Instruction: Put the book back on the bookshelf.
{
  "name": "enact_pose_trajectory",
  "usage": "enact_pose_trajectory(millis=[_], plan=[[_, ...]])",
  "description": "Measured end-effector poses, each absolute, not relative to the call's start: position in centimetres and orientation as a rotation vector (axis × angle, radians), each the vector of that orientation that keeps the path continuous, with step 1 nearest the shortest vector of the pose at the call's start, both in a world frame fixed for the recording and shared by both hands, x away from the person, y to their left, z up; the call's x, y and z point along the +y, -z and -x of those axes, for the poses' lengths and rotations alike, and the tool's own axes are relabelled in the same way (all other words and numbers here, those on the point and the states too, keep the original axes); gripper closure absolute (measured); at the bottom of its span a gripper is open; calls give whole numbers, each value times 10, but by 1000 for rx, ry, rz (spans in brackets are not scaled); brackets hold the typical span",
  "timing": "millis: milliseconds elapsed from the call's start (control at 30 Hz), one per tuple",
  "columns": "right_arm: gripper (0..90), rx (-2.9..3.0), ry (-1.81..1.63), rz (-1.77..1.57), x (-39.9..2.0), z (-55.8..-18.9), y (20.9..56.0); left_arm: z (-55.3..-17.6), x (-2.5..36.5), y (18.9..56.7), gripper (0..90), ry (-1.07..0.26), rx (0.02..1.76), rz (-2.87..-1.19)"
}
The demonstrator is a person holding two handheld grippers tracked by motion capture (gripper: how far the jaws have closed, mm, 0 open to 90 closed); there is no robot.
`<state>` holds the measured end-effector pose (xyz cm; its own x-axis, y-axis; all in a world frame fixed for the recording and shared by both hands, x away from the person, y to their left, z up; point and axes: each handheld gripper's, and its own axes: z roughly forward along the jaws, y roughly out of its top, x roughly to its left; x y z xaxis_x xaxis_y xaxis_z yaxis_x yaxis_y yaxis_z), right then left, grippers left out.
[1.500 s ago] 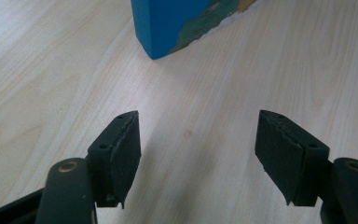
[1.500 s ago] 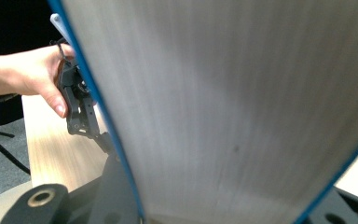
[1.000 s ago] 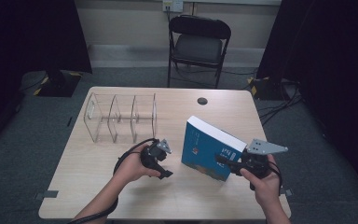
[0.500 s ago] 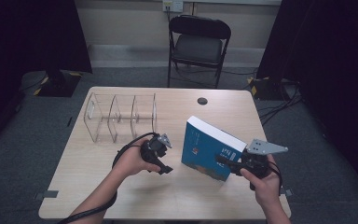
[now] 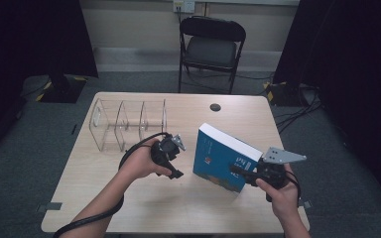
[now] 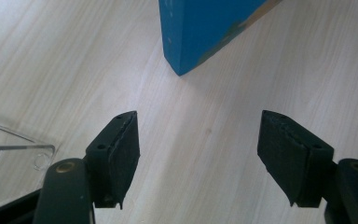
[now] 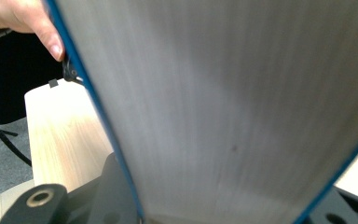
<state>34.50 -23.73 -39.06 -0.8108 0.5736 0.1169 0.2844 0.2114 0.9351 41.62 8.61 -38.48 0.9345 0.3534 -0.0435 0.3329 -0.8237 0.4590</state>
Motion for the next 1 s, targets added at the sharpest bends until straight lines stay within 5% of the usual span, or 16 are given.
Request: enact_pose_trajectory(millis=[1000], plan=[[596,2234,-1648,-813,-239,-347,391,-432,77,337,296,-72,495,-2614]])
